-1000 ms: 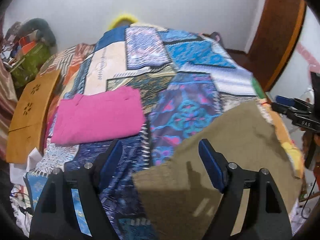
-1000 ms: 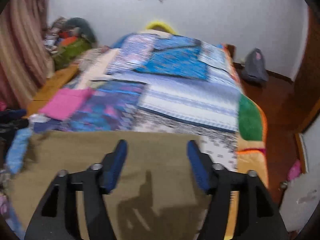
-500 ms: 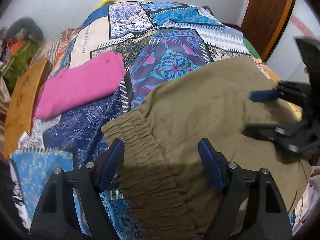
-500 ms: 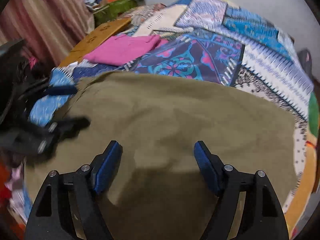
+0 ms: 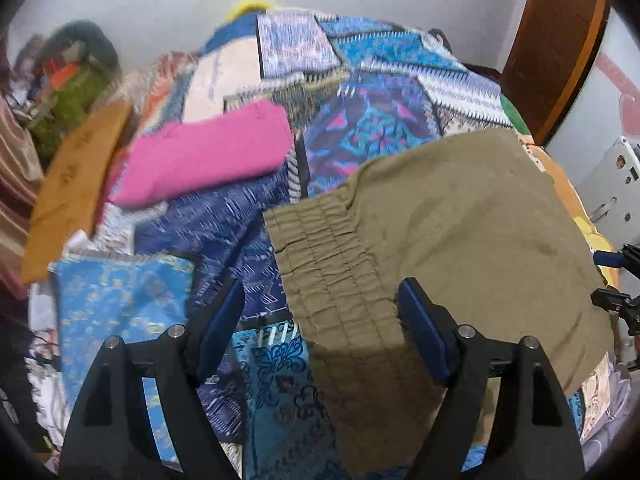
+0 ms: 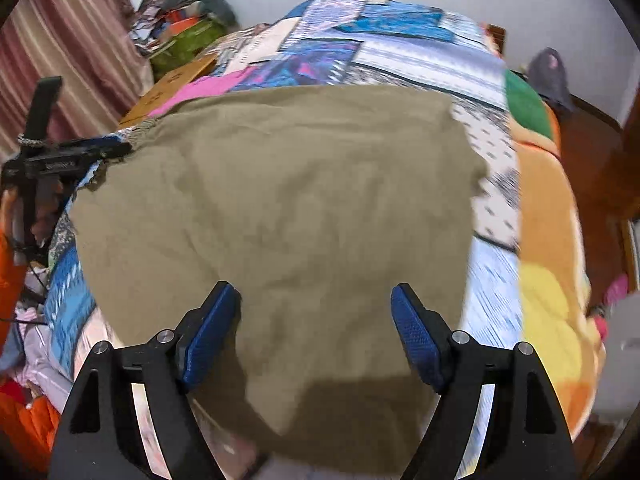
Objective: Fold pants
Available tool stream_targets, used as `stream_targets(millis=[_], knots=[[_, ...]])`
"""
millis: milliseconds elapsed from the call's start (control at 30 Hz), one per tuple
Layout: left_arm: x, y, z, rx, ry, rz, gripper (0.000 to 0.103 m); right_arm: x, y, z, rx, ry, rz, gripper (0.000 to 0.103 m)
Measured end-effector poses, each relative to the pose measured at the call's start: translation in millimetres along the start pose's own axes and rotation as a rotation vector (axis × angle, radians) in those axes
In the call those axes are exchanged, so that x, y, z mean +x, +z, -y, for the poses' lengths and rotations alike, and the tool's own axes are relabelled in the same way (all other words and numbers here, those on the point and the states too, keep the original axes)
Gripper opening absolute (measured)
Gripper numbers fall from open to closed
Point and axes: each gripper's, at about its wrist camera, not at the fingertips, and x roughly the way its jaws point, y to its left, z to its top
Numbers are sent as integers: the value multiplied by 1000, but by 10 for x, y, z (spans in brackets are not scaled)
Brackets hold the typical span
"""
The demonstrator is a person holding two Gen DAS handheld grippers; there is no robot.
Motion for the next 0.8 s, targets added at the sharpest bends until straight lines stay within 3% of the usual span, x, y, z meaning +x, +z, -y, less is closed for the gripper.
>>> stream_targets(millis=[133,233,300,400,467,600,800], knots=[[-396,9,181,7,-42,88,80,-243,84,109,26,-81,94,76],[-485,-41,368,22,-87,97,80,-259,133,181,92,-122,159,77],[-429,-114,517,46,-96,78,80,-139,109,170,108,-138,145,77],[-237,-261,661,66,-94,25,80,152,-28,122,90,-143,49,76],[-91,-390,689,78,-89,-4,80,119,-108,134,118,-142,78,76],[-161,-500,578,58,-68,23,81,-19,-65,111,109,-158,70,76],[-443,-629,213,-32,-60,47,81,-360,41,-62,92,-161,173,78]])
